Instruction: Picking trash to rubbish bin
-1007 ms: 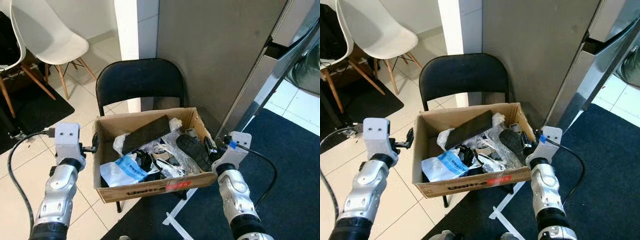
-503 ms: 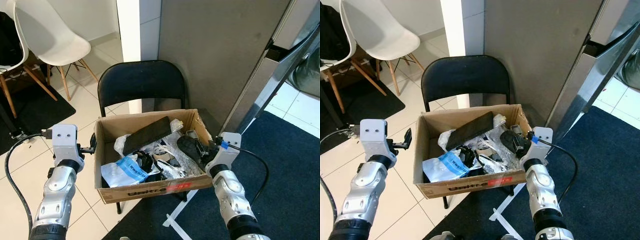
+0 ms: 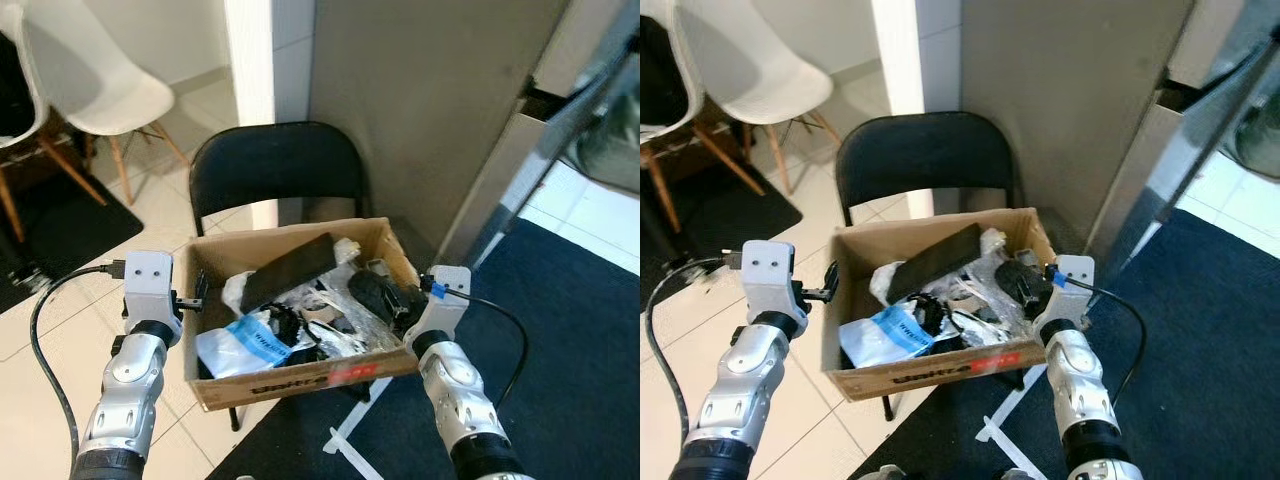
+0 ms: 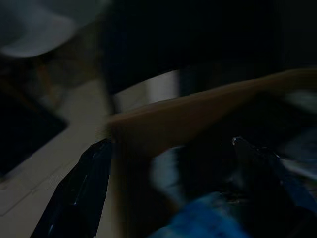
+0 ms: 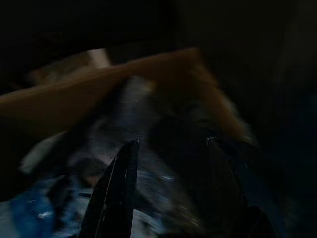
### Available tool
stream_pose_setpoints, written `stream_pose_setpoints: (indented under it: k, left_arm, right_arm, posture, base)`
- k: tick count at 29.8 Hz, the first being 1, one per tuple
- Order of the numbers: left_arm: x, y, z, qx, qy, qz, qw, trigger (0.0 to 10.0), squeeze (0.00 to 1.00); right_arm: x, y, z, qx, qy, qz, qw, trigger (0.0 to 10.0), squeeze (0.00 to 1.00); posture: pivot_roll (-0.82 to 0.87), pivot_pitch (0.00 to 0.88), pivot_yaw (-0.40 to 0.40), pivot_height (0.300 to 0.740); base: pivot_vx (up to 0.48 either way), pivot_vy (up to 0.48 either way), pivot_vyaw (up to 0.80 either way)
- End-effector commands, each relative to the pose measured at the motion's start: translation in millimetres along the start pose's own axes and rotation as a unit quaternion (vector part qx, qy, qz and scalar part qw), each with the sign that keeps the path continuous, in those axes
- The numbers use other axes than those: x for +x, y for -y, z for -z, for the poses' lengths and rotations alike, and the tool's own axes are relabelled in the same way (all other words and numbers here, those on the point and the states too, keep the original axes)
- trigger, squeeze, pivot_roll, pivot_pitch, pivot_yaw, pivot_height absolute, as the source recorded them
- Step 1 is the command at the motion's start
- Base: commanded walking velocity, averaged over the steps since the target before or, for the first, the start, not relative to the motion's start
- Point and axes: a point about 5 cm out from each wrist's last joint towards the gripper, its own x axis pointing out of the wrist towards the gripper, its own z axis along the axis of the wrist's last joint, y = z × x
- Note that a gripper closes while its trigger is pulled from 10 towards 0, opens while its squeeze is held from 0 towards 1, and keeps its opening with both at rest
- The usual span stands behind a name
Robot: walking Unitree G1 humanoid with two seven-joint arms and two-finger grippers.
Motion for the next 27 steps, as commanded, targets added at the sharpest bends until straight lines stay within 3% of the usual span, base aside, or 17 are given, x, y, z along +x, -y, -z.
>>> stream_pose_setpoints:
  k: [1,13,20,27]
  left_arm:
    - [-2.1,4.8,5.4,-0.001,-0.011,0.004,1.000,10.0,0.00]
    - [0.3,14.0,3.1,0.020,-0.011,0.027,0.999,10.0,0.00]
    - [1.2,8.4,5.8,0.003,-0.018,0.004,1.000,10.0,0.00]
    - [-0.1,9.0,8.5,0.013,-0.022,0.010,1.000,10.0,0.00]
  right_arm:
    - [-3.3,3.3,5.6,0.003,-0.011,0.007,1.000,10.0,0.00]
    - [-7.6,10.9,8.3,0.014,-0.017,0.026,0.999,10.0,0.00]
    - [-10.4,14.8,10.9,0.016,-0.016,0.040,0.999,10.0,0.00]
    - [-12.8,15.8,12.6,0.016,-0.019,0.041,0.999,10.0,0.00]
  posture:
    - [0.07,0.106,0.002,0.740]
    - [0.08,0.090,0.009,0.740]
    - [0.07,0.078,0.024,0.740]
    - [0.07,0.077,0.025,0.740]
  base:
    - [0.000,0.000,-0.54]
    - [0.000,0.000,-0.54]
    - [0.000,0.000,-0.54]
    - [0.000,0.000,-0.54]
